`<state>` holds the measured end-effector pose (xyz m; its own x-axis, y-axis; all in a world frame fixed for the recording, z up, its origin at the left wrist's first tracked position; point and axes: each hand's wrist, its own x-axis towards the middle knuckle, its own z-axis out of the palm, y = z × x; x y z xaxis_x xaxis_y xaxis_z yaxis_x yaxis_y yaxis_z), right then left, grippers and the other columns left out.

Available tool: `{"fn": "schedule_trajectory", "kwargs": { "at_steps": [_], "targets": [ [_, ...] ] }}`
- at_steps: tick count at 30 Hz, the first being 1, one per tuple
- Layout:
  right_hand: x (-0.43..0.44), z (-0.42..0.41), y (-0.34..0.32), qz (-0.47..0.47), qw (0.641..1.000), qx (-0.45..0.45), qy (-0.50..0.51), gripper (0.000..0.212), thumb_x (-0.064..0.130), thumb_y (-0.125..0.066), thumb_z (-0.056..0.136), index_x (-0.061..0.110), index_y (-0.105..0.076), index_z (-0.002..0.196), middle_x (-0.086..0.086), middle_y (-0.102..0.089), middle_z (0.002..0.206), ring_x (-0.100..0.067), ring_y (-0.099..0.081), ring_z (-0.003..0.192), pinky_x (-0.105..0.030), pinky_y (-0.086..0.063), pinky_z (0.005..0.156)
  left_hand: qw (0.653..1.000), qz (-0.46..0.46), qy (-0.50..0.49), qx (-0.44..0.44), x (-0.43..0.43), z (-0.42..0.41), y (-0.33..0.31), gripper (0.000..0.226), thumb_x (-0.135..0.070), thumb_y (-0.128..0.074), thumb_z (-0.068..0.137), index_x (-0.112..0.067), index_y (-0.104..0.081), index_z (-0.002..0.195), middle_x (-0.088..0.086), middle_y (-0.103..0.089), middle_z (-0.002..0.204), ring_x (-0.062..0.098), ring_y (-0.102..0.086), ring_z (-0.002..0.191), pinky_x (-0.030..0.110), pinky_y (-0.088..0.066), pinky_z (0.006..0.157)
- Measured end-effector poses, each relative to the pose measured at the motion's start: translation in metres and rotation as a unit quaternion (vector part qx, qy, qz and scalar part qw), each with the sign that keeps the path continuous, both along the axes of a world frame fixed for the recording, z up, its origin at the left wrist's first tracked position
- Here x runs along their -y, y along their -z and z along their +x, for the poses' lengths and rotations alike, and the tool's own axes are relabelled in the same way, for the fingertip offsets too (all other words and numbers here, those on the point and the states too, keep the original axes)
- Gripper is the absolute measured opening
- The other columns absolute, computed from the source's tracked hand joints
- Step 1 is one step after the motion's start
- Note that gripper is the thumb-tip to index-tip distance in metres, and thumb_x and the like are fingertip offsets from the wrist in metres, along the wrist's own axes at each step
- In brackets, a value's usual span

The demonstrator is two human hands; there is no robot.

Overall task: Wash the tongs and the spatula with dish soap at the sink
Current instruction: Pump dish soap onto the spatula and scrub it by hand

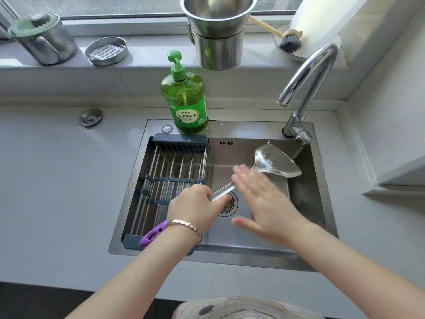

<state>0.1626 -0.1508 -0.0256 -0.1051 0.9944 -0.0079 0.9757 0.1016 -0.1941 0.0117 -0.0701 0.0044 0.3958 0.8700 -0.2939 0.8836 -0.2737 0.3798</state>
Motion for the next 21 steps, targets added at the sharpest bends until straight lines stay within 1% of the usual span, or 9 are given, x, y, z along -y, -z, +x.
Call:
{"fn": "schedule_trajectory", "kwargs": {
  "at_steps": [2,6,7,10,14,15,18,19,21],
  "targets": [
    [-0.003,0.009,-0.003,0.008,0.999,-0.002,0.052,0.088,0.065,-0.008,0.092,-0.004,-0.038,0.138,-0.020,-0.035,0.147,-0.026,-0.021,0.140,-0.035,-0.008,0.113,1.000,-0.016,-0.011,0.008,-0.003,0.001,0.001,0.032,-0.038,-0.058,0.081,-0.020,-0.045,0.058,-0.006,-0.047,0.058,0.022,-0.056,0.069,0.028,-0.045,0.065],
    [0.006,-0.014,0.006,0.010,0.996,-0.011,-0.093,0.079,0.063,-0.015,0.093,0.000,-0.032,0.138,-0.015,-0.034,0.147,-0.024,-0.023,0.138,-0.033,-0.010,0.115,0.999,-0.028,0.009,0.019,0.002,0.006,0.003,0.026,-0.027,-0.056,0.079,-0.019,-0.046,0.057,-0.006,-0.049,0.058,0.019,-0.054,0.067,0.025,-0.040,0.059],
    [0.004,-0.009,0.007,0.018,0.995,-0.007,-0.093,0.079,0.062,-0.014,0.093,0.000,-0.034,0.138,-0.015,-0.035,0.147,-0.024,-0.025,0.138,-0.032,-0.010,0.115,0.999,-0.027,0.007,0.018,0.004,0.006,0.003,0.026,-0.025,-0.057,0.079,-0.020,-0.045,0.056,-0.006,-0.048,0.058,0.019,-0.052,0.066,0.024,-0.039,0.058],
    [-0.005,0.009,0.007,0.032,0.999,-0.032,0.024,0.083,0.062,-0.011,0.094,-0.003,-0.041,0.137,-0.018,-0.039,0.145,-0.025,-0.026,0.138,-0.032,-0.007,0.114,1.000,-0.025,-0.010,0.012,0.004,0.008,0.003,0.022,-0.022,-0.059,0.078,-0.021,-0.046,0.060,-0.006,-0.049,0.062,0.020,-0.054,0.069,0.025,-0.044,0.063],
    [0.003,-0.010,0.018,0.045,0.991,-0.040,-0.121,0.077,0.061,-0.019,0.093,0.000,-0.033,0.139,-0.014,-0.034,0.148,-0.022,-0.023,0.138,-0.033,-0.012,0.115,0.998,-0.045,-0.007,0.039,0.010,0.011,0.002,0.006,-0.020,-0.056,0.080,-0.018,-0.061,0.077,0.001,-0.063,0.075,0.022,-0.062,0.079,0.029,-0.050,0.069],
    [0.001,-0.005,0.018,0.051,0.991,-0.040,-0.118,0.076,0.061,-0.019,0.094,0.001,-0.034,0.139,-0.014,-0.035,0.147,-0.021,-0.024,0.138,-0.033,-0.013,0.115,0.998,-0.043,-0.011,0.044,0.011,0.010,0.003,0.005,-0.018,-0.057,0.079,-0.017,-0.062,0.078,0.002,-0.063,0.075,0.023,-0.062,0.079,0.030,-0.050,0.069],
    [-0.008,0.012,0.017,0.061,0.995,-0.074,0.035,0.082,0.062,-0.013,0.094,-0.003,-0.040,0.137,-0.016,-0.037,0.147,-0.021,-0.021,0.139,-0.032,-0.010,0.115,0.998,-0.038,-0.031,0.036,0.011,0.010,0.006,0.005,-0.014,-0.058,0.077,-0.015,-0.057,0.073,-0.001,-0.053,0.069,0.023,-0.055,0.074,0.029,-0.047,0.067],
    [-0.008,0.008,0.018,0.063,0.994,-0.078,0.031,0.083,0.061,-0.014,0.094,-0.004,-0.041,0.136,-0.017,-0.037,0.147,-0.022,-0.021,0.139,-0.031,-0.009,0.115,0.998,-0.039,-0.033,0.042,0.012,0.012,0.006,0.006,-0.014,-0.059,0.077,-0.015,-0.055,0.072,-0.001,-0.052,0.068,0.022,-0.054,0.073,0.029,-0.045,0.067],
    [0.000,-0.008,0.025,0.082,0.990,-0.091,-0.073,0.077,0.057,-0.021,0.095,-0.005,-0.046,0.133,-0.017,-0.040,0.144,-0.023,-0.026,0.137,-0.031,-0.014,0.115,0.996,-0.056,-0.037,0.065,0.014,0.015,0.006,0.001,-0.014,-0.058,0.078,-0.015,-0.059,0.077,0.001,-0.057,0.073,0.021,-0.056,0.075,0.027,-0.045,0.067]
  ]
}}
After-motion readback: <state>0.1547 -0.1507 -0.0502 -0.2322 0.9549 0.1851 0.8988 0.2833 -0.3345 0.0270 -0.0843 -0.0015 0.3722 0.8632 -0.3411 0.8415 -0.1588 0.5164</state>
